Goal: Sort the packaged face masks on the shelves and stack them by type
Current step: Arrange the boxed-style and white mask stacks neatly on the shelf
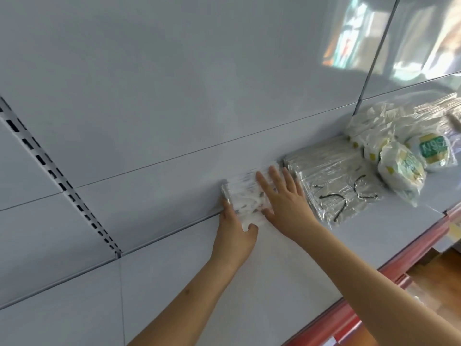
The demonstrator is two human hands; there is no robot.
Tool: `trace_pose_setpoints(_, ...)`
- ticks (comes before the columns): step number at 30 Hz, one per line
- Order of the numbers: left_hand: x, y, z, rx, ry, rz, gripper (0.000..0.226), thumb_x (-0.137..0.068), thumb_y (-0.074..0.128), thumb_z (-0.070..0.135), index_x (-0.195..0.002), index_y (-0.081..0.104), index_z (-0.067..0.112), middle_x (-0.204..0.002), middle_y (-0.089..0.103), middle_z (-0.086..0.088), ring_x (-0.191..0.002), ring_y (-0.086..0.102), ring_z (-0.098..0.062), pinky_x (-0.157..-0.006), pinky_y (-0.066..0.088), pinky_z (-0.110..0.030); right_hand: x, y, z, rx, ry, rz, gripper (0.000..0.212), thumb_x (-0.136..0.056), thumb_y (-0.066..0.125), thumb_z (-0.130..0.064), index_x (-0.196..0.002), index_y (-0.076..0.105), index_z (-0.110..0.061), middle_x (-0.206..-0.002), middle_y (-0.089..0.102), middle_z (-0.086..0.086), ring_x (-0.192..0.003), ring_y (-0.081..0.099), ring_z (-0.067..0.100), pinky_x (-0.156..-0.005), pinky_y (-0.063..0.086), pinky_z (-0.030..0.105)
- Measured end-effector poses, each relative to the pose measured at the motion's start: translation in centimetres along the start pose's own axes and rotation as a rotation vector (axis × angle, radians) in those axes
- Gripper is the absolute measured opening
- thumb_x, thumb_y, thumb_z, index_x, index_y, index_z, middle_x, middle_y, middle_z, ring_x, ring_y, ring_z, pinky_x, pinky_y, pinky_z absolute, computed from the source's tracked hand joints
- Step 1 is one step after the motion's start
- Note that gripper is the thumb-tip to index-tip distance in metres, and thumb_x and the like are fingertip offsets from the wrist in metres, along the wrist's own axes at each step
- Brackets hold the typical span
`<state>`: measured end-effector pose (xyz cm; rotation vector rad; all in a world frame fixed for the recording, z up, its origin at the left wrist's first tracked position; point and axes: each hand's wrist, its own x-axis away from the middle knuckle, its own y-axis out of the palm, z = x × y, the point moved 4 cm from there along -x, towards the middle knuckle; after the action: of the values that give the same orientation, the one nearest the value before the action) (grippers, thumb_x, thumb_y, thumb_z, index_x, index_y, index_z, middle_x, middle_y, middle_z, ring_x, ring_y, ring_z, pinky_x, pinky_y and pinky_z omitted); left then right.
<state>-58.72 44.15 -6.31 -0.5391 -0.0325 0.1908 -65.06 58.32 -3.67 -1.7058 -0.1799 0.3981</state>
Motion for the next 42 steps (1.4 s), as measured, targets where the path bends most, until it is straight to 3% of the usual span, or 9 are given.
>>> trace_pose_setpoints(6,3.5,-8.9,-0.5,-0.202,0.115,0.116,0.064,-0.097,0.060,0.030,-0.153,0.034,0.016,-0.150,0.044,0.001,-0.139,0.043,-0.017,-0.114,0.038,-0.034,-0.2,-7.4,-14.7,-0.503,-0.265,0.324,0.055,-0.095,0.054,-0.019,-0.148,0.041,-0.016,-0.148,0.044,0.001,-0.135,0.039,0.019,-0.100,0.042,0.031)
trace_pose_setpoints(13,19.2,-27.2,-8.0,-0.436,0.035,0.410,0.039,-0.101,0.051,0.033,-0.140,0.048,0.031,-0.133,0.055,0.018,-0.118,0.051,0.006,-0.100,0.042,-0.011,6.3,-8.1,-37.8,-0.982,-0.609,-0.055,0.054,-0.097,0.048,-0.046,-0.147,0.035,-0.031,-0.126,0.051,-0.016,-0.110,0.053,0.000,-0.090,0.043,0.018)
trace_pose_setpoints(16,26.4,-34.9,-12.5,-0.375,-0.090,0.558,0.033,-0.102,0.053,0.030,-0.135,0.056,0.032,-0.127,0.055,0.026,-0.112,0.047,0.018,-0.097,0.037,-0.004,8.7,-3.9,-47.0,-1.016,-0.526,-0.415,0.052,-0.098,0.046,-0.049,-0.146,0.038,-0.030,-0.130,0.054,-0.008,-0.113,0.055,0.012,-0.094,0.042,0.029)
trace_pose_setpoints(20,34.4,-47.4,-18.9,-0.303,-0.134,0.804,0.024,-0.099,0.059,0.021,-0.121,0.068,0.025,-0.116,0.066,0.019,-0.108,0.061,0.003,-0.096,0.048,-0.018,12.2,1.2,-59.3,-1.095,-0.280,-0.737,0.047,-0.098,0.051,-0.048,-0.137,0.050,-0.023,-0.129,0.058,-0.001,-0.115,0.060,0.022,-0.103,0.048,0.044)
trace_pose_setpoints(27,43.2,-69.3,-30.6,-0.223,-0.336,1.297,0.034,-0.096,0.064,0.024,-0.125,0.061,0.008,-0.119,0.061,-0.004,-0.113,0.059,-0.022,-0.090,0.042,-0.023,16.2,5.9,-75.9,-1.121,0.023,-0.898,0.054,-0.091,0.058,-0.059,-0.127,0.050,-0.020,-0.132,0.054,0.004,-0.115,0.058,0.029,-0.099,0.050,0.046)
trace_pose_setpoints(32,40.0,-73.0,-39.1,0.467,-0.759,0.710,0.103,-0.063,0.069,0.081,-0.142,0.053,0.017,-0.143,0.058,-0.006,-0.128,0.057,-0.030,-0.113,0.042,-0.044,17.1,6.9,-81.3,-1.204,0.157,-0.799,0.055,-0.088,0.065,-0.056,-0.121,0.054,-0.013,-0.112,0.056,0.000,-0.109,0.053,0.024,-0.104,0.048,0.044)
trace_pose_setpoints(34,38.6,-72.5,-41.6,0.558,-0.739,0.559,0.101,-0.049,0.077,0.083,-0.127,0.065,0.020,-0.127,0.069,-0.004,-0.115,0.066,-0.027,-0.108,0.048,-0.045,17.6,7.3,-82.6,-1.229,0.154,-0.787,0.054,-0.084,0.072,-0.050,-0.116,0.060,-0.008,-0.109,0.065,0.003,-0.103,0.061,0.022,-0.098,0.052,0.041)
trace_pose_setpoints(38,39.2,-72.1,-38.7,0.425,-0.552,0.487,0.041,-0.081,0.079,0.052,-0.107,0.072,0.021,-0.093,0.079,0.007,-0.090,0.075,-0.013,-0.086,0.057,-0.029,18.7,7.5,-83.2,-1.299,0.121,-0.850,0.043,-0.081,0.079,-0.037,-0.114,0.069,-0.010,-0.097,0.077,0.005,-0.086,0.074,0.020,-0.074,0.060,0.031)
trace_pose_setpoints(42,41.5,-71.5,-37.3,0.482,-0.460,0.490,0.055,-0.076,0.088,0.032,-0.122,0.059,0.021,-0.109,0.075,0.002,-0.100,0.073,-0.019,-0.096,0.057,-0.041,20.6,6.3,-82.2,-1.480,-0.140,-0.993,0.042,-0.089,0.071,-0.026,-0.128,0.065,-0.012,-0.123,0.070,0.011,-0.114,0.067,0.029,-0.105,0.048,0.048)
